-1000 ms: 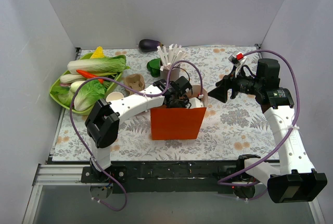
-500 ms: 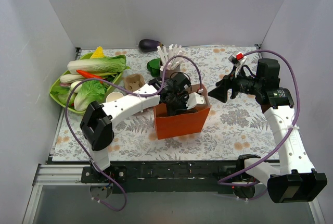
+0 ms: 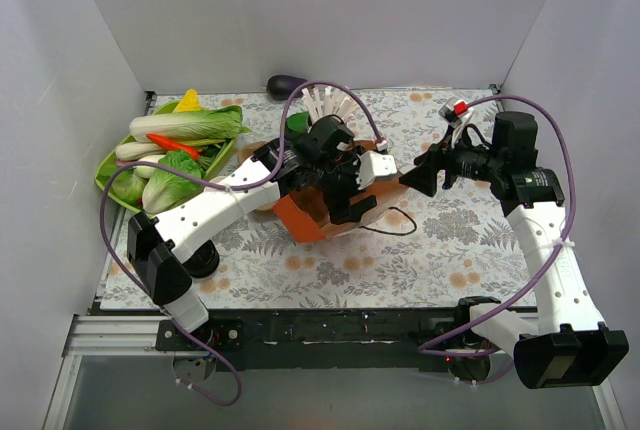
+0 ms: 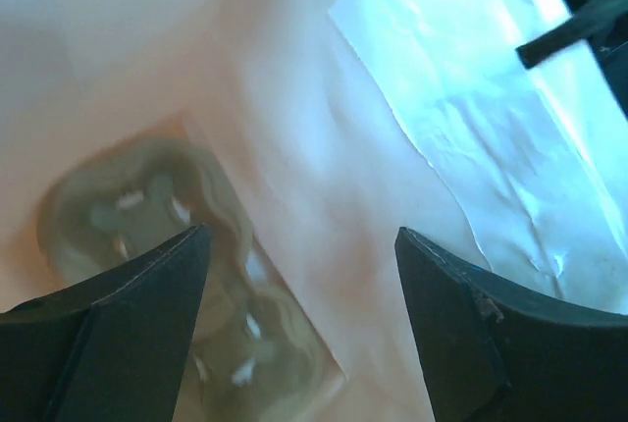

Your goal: Pack the takeout coffee

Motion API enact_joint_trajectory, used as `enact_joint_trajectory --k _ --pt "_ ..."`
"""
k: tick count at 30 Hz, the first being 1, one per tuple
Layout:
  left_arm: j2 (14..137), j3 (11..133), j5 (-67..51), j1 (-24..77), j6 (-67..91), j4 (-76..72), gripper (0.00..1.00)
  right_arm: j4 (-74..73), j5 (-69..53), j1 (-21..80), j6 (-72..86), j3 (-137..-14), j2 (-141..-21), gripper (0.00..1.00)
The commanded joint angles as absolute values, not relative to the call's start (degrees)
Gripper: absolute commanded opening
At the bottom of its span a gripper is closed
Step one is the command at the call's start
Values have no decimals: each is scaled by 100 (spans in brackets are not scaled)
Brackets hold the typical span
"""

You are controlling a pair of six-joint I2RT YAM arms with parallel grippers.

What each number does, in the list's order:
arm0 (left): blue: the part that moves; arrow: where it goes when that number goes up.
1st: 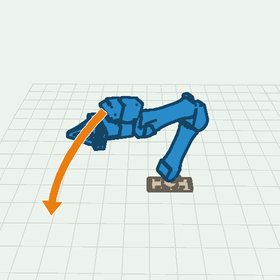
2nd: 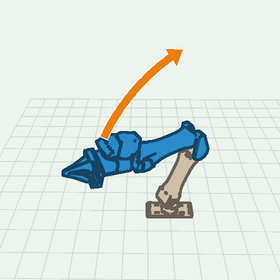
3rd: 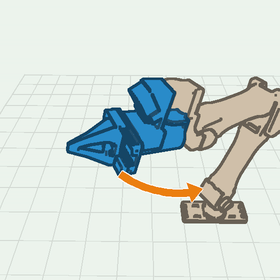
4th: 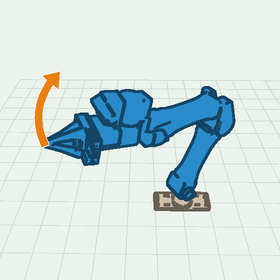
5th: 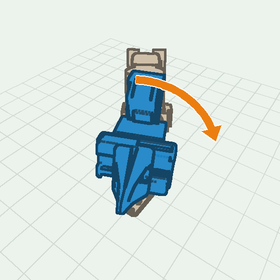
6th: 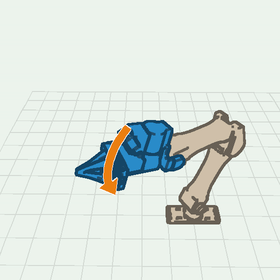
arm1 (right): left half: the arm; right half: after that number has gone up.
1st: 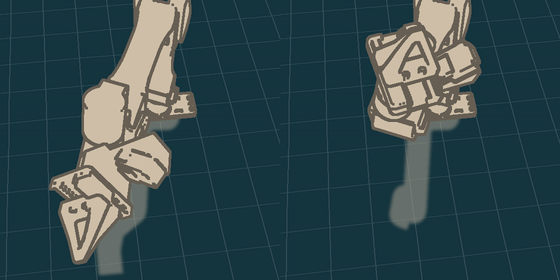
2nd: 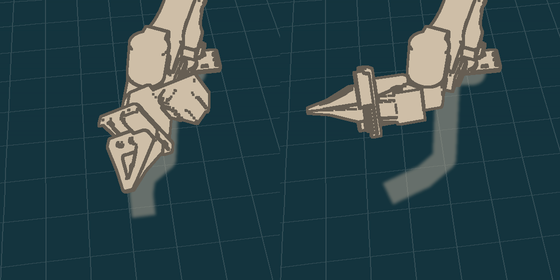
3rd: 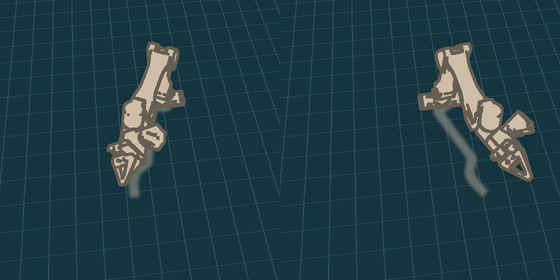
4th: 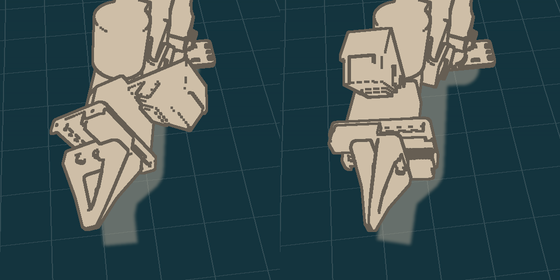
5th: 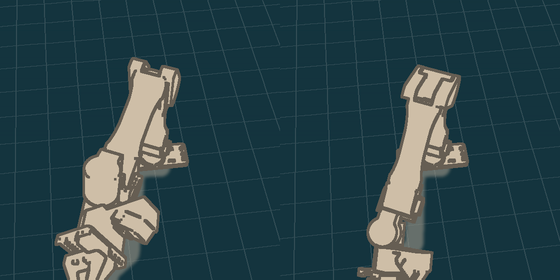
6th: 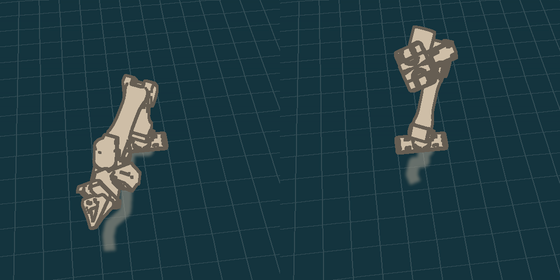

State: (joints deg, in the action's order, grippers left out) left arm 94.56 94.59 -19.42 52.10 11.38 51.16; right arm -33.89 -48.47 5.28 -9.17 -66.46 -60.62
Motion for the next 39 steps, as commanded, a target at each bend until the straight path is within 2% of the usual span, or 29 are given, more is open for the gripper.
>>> enact_joint_trajectory --k 1,12,19,26,30,32,34,36,39 --pt "9421 9711 -2452 5054 1283 5044 73 -3085 -5045 545 -879 -6829 -6143 78" --pt "9659 9914 -2962 4755 1687 4966 69 -3164 -5141 545 -923 -6873 -6082 79" --pt "9510 10652 -2997 4693 2144 4458 74 -3077 -5370 545 -993 -6917 -6108 78" --pt "9053 10626 -2365 4685 2382 3824 80 -2005 -5537 554 -168 -6978 -6581 78" --pt "8877 10652 -1848 4685 2365 3622 80 -1504 -5537 597 263 -7347 -7074 78" --pt "8737 10784 -132 4693 2398 3210 76 -1424 -5493 729 308 -7575 -7398 78" --pt "8605 10863 744 4571 2103 2771 77 -1415 -5432 913 299 -7926 -7610 78" --pt "8351 10855 913 4483 1838 2681 81 -1468 -5379 1063 255 -8207 -7865 79" --pt "8070 10881 730 4439 1898 3425 84 -1634 -5326 1327 106 -8376 -8103 79"
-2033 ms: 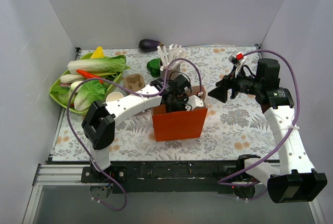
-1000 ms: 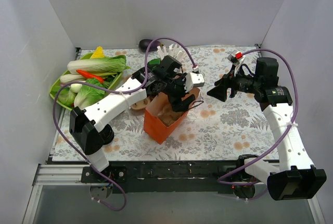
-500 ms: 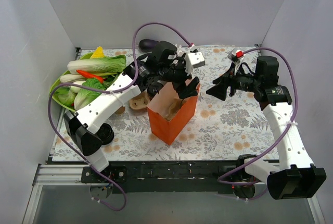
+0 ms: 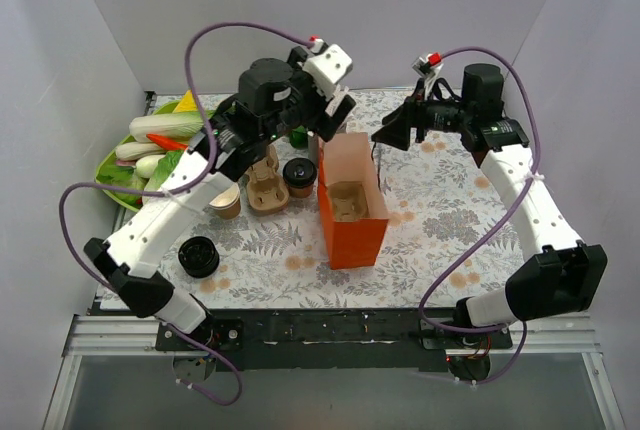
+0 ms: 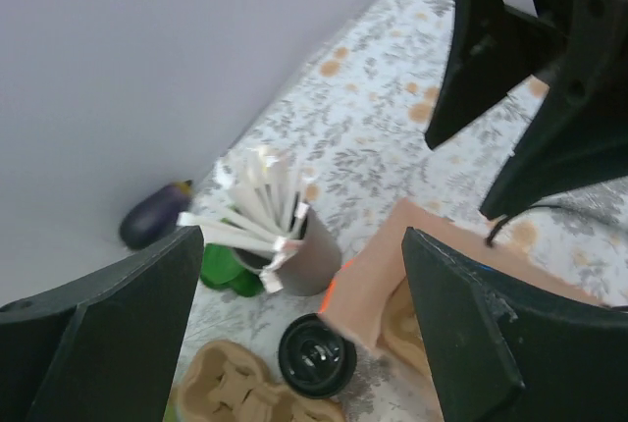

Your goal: Pack the takeout coffee

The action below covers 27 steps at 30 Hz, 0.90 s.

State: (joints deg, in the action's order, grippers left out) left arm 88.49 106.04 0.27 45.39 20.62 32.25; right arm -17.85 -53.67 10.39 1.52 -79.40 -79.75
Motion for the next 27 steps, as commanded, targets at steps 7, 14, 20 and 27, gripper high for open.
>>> enact_joint_trajectory --k 7,14,20,27 --pt "7163 9651 228 4307 2425 4147 90 -1802 -5186 1459 -184 -8385 -8148 78" --pt "7346 9369 -633 4148 2497 4131 93 -2134 -4723 1450 -386 -8717 -8078 78" --pt "7761 9555 156 4043 2329 3482 90 -2714 -3421 1239 -597 -8456 -7139 80" --pt "7778 8587 1222 3631 2390 2418 86 -3699 -4421 1248 -1125 -7823 -6285 81"
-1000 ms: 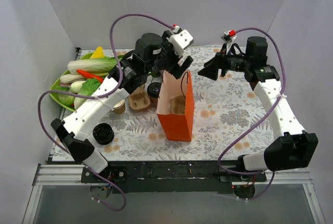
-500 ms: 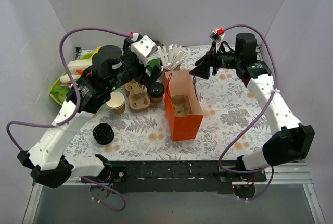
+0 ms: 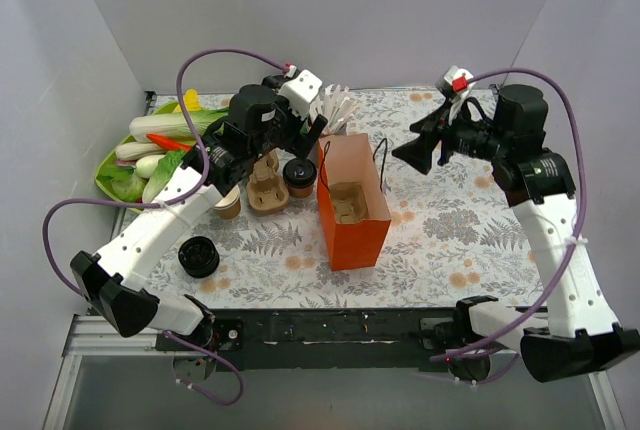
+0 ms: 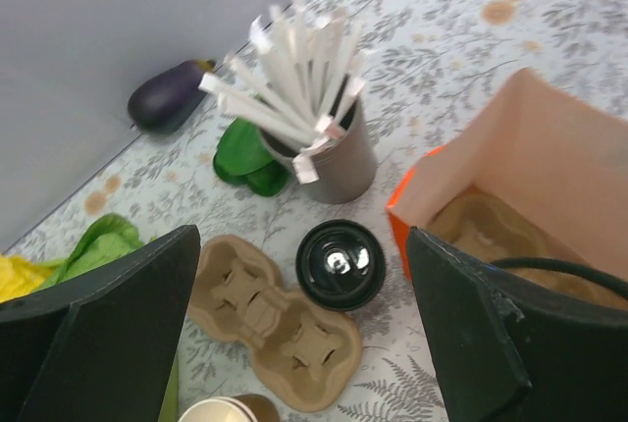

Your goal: Pack the takeout coffee

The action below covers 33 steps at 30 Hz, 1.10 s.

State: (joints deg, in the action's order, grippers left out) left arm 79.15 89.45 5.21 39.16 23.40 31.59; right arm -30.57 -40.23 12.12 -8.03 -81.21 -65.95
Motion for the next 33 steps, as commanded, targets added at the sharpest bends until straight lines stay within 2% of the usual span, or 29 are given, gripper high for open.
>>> enact_joint_trajectory --k 1,5,9,11,13,21,28,31,32,33 --pt "7796 8648 1065 3569 2486 2417 86 -3718 -4386 1248 -1125 -7596 -6093 81" --pt "7927 9035 529 3551 2619 2619 87 -3814 -4946 1283 -1125 -7252 -5845 84" --pt "7954 9070 553 3551 2593 2742 88 -3701 -4790 1450 -845 -6874 -5722 87" --pt "7954 9079 562 3559 2566 2768 88 -3525 -4851 1468 -537 -6812 -5774 94" --pt "7954 9088 615 3560 2505 2821 89 -3428 -4860 1555 -396 -6829 -5879 95" --pt "7893 8939 782 3559 2373 2795 91 -3428 -3754 2188 -176 -6952 -6292 98" --pt "7858 8912 826 3551 2250 2777 92 -3568 -2540 2329 -175 -7215 -6653 86" --pt "7814 8859 817 3551 2241 2742 93 -3787 -2619 2329 -491 -7400 -6645 69" --pt "7813 8851 817 3551 2250 2733 93 -3849 -2654 2329 -597 -7531 -6627 58" --pt "7813 8851 791 3559 2250 2716 93 -3911 -2654 2329 -685 -7619 -6618 53"
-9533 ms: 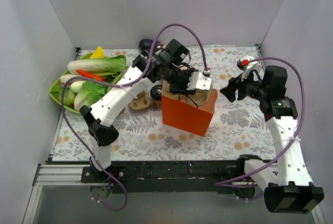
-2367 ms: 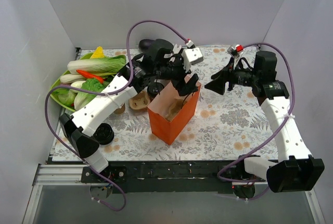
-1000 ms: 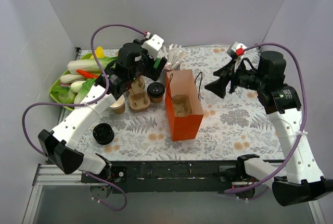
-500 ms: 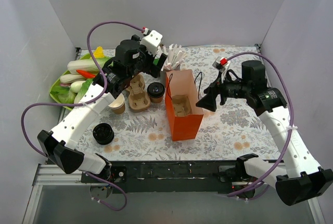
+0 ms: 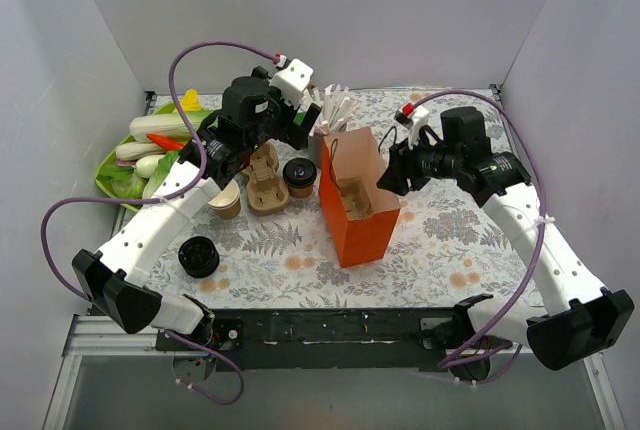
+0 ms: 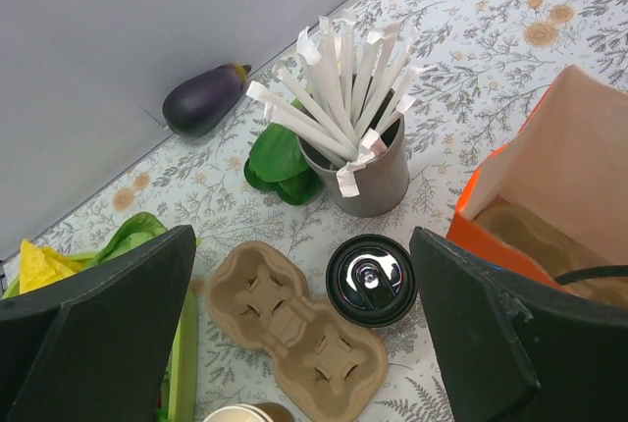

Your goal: Pack the takeout coffee

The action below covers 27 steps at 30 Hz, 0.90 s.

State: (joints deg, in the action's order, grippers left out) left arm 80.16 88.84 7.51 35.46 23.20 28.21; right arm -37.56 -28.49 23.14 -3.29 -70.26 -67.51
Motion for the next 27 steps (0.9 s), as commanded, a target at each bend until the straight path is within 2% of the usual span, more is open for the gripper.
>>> enact_joint_trajectory --k 1,7,8,10,14,19,22,24,27 --pt "7813 8842 782 3551 2250 2707 93 -4050 -2654 2329 -851 -7681 -6592 50" --pt "7892 8772 651 3542 2355 2654 93 -4429 -2698 2329 -1397 -7761 -6539 18" --pt "7901 8763 624 3551 2364 2646 93 -4543 -2663 2329 -1511 -7752 -6565 8" --pt "7919 8745 580 3542 2390 2646 93 -4666 -2628 2329 -1599 -7752 -6662 7" --pt "7901 8649 545 3551 2434 2628 93 -4606 -2417 2329 -1635 -7717 -6671 21" --pt "7901 8631 536 3551 2461 2619 94 -4562 -2242 2329 -1643 -7787 -6706 29" --pt "7919 8640 545 3533 2461 2628 94 -4518 -2241 2329 -1644 -7813 -6697 31" --pt "7936 8640 554 3516 2461 2619 94 -4526 -2285 2329 -1635 -7778 -6776 28" --pt "7945 8666 554 3498 2417 2680 94 -4684 -2530 2329 -1731 -7787 -6977 12"
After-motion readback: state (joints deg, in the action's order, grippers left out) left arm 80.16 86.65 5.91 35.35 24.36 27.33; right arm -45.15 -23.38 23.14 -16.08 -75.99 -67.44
